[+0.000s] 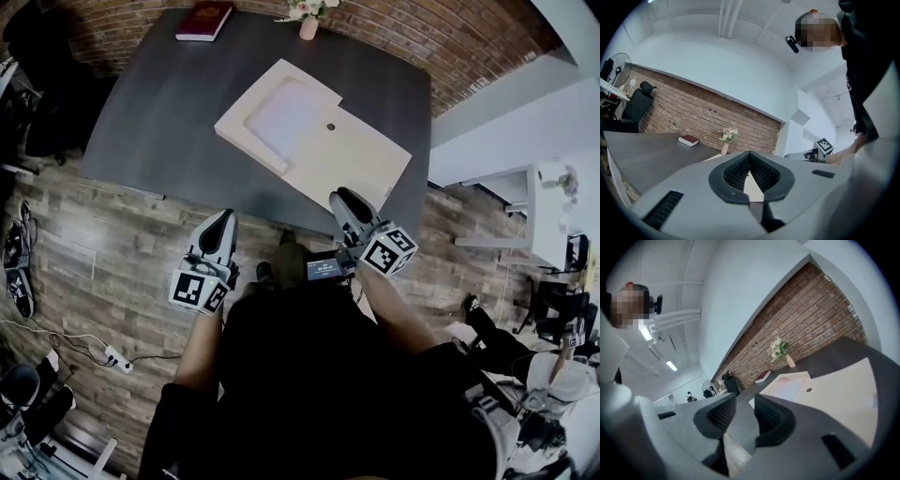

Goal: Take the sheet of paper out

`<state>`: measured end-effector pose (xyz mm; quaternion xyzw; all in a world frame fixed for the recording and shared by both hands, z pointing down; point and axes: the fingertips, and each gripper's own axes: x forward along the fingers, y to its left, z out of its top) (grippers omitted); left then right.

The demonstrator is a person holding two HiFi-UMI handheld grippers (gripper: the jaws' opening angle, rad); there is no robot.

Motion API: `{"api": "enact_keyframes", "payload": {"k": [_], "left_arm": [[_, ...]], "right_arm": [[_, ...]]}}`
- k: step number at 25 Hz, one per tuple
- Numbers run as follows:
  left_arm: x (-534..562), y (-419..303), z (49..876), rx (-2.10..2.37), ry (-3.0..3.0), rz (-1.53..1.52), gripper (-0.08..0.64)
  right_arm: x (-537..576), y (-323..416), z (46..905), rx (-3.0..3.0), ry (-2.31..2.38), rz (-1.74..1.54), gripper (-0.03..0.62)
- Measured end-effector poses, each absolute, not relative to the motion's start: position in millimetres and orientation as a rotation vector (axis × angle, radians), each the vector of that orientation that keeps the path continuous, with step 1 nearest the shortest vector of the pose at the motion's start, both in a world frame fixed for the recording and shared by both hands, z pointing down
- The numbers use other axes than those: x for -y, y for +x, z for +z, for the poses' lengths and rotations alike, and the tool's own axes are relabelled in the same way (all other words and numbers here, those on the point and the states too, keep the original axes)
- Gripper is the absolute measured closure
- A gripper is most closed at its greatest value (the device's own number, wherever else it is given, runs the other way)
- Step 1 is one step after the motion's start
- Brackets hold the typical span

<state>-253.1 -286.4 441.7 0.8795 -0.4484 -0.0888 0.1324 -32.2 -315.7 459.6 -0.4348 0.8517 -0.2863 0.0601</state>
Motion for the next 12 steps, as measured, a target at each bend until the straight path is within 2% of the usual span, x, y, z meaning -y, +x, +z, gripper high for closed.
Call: {"api": "enact_keyframes", "payload": {"k": [12], "left_arm": [[378.0, -257.6, 457.0, 1.278, 2.535, -0.192, 0.565]], "right_arm": [[420.5, -29.4, 508.9, -2.472, -1.261, -1.241, 0.469]]}}
